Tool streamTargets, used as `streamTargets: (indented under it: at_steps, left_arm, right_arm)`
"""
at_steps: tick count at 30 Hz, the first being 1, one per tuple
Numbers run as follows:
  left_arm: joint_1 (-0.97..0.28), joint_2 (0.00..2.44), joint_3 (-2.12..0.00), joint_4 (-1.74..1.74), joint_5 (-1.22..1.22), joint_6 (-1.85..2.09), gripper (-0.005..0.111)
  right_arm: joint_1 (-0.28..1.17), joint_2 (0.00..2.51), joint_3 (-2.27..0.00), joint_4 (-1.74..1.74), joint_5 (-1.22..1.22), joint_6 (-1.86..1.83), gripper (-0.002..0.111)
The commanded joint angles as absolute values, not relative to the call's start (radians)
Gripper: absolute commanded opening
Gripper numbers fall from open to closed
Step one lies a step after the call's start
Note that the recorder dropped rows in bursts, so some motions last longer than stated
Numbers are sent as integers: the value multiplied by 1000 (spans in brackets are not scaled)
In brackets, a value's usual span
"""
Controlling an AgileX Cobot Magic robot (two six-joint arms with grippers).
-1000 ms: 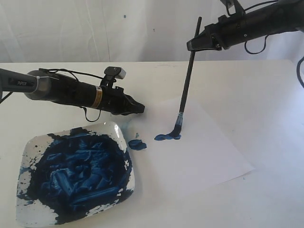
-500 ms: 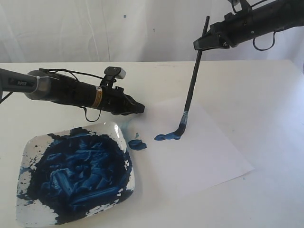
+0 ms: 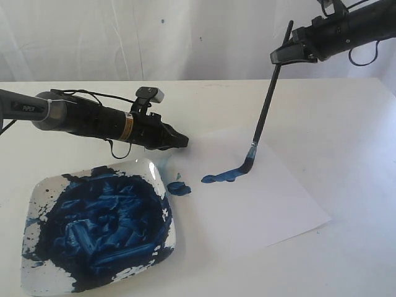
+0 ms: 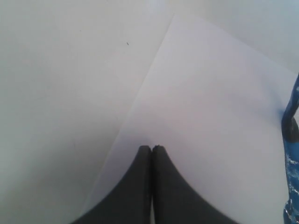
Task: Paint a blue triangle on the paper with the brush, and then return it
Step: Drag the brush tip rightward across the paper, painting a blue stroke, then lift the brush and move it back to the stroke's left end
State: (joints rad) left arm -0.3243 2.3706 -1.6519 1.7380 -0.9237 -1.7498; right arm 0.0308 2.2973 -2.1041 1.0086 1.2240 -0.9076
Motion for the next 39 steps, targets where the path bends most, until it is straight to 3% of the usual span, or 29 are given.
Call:
streamTargets:
  at_steps: [1,9,16,39]
  left_arm:
    - [-326,2366,-1652,1744,-919,-1749,0]
    - [-326,2366,-1652,1744,-919,-1749,0]
    - [-326,2366,-1652,1744,-919,-1749,0]
    - [-326,2366,-1652,1744,-919,-1749,0]
  right_arm:
    - [1,2266,-2103,948,1221,-939,0]
    - [-19,2239,-2103,965,1221,-939,0]
    - [-19,2224,-2103,1265,1221,-972,0]
    - [131,2226,-2103,1117,1221,-874,0]
